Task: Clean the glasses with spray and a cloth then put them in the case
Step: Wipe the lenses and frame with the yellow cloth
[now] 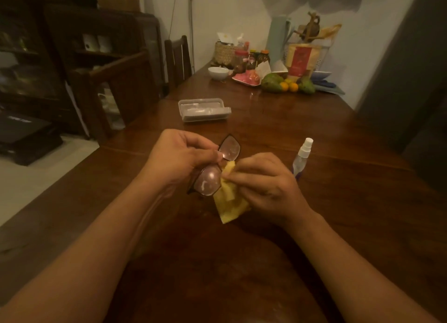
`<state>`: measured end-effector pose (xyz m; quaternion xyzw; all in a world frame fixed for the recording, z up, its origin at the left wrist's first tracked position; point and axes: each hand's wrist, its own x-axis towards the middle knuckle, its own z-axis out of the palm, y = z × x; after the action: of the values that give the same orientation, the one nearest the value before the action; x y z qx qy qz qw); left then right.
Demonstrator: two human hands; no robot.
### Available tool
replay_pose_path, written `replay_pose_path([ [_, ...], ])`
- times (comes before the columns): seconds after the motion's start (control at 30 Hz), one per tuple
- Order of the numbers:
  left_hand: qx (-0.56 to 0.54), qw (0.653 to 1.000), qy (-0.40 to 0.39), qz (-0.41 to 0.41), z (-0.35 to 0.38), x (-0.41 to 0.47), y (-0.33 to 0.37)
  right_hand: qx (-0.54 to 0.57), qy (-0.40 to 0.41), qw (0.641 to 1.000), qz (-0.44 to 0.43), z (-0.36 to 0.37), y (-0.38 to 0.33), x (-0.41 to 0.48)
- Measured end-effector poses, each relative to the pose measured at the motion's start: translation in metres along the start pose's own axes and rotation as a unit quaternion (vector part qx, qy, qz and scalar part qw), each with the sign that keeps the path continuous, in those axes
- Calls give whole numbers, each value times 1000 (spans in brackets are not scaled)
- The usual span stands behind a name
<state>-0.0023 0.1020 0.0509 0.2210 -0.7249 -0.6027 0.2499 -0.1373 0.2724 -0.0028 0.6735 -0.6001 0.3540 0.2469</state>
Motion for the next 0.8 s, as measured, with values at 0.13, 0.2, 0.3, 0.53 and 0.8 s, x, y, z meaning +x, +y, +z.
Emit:
replay_pose_path([
  [0.13,44,998,-47,9,0,-3,0,45,111,985,122,-9,3,3],
  [0.2,58,996,-65,7,2,-3,1,64,163,970,168,-10,1,6],
  [0.3,47,995,-87,8,5,-4,3,69,171,964,190,-6,-6,9],
  [0.53,-59,993,-98,16,2,-7,1,23,58,995,80,3,-4,4],
  [0.8,-64,993,-99,24,3,-7,1,12,26,992,124,0,1,4],
])
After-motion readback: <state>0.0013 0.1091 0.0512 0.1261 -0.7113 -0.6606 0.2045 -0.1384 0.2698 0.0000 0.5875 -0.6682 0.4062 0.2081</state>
